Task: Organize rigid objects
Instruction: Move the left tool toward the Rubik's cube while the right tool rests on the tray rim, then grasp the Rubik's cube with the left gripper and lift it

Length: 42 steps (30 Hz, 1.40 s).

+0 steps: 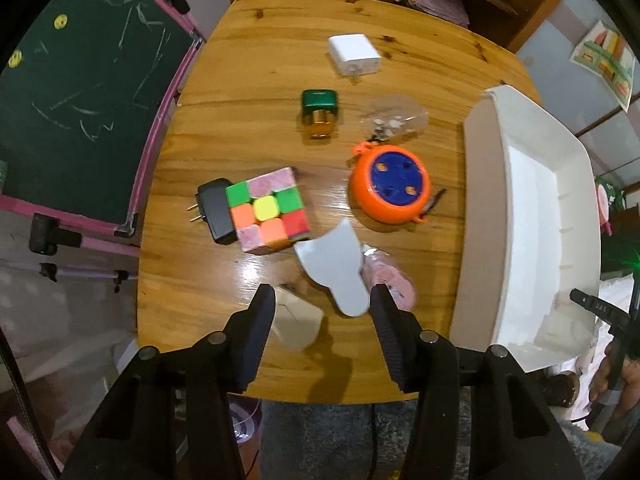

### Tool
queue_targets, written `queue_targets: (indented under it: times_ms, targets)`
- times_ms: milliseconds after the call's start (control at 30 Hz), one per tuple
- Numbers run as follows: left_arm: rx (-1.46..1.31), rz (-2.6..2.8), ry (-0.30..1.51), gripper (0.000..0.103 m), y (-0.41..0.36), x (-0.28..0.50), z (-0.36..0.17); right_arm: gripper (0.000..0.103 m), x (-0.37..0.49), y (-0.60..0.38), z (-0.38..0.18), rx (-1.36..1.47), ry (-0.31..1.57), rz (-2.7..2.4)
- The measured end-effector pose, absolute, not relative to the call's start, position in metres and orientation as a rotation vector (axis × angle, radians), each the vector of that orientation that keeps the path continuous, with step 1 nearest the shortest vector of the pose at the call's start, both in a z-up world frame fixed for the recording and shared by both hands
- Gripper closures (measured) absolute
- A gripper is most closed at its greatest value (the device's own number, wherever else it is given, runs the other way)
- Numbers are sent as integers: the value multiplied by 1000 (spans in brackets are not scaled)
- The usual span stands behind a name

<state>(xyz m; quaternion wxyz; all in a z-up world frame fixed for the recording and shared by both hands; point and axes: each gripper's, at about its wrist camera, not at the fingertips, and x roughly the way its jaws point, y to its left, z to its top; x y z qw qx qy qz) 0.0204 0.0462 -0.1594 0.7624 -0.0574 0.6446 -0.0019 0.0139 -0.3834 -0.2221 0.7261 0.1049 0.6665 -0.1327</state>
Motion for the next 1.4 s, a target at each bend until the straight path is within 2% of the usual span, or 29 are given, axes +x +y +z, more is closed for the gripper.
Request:
queue_targets:
  times_ms: [233, 400, 667, 867, 1167, 1400]
  targets:
    - [-205, -51, 1384, 49, 77, 25, -176, 93, 14, -379, -222, 255, 1468, -327]
    - [-299, -85, 1373, 39, 105, 27, -188, 92, 15, -369, -221, 230, 1470, -348]
    - [-424, -4, 1391, 38, 145, 30, -211, 91, 15, -365, -223, 232, 1459, -376]
    - [-429, -36, 1454, 38, 134, 41, -220, 91, 15, -366, -223, 244, 1453, -392]
    - [-272, -6, 1493, 38, 94, 64, -229, 90, 13, -367, -224, 245, 1445, -402]
    - [-399, 0, 1544, 38, 94, 78, -237, 90, 12, -367, -222, 248, 1438, -399]
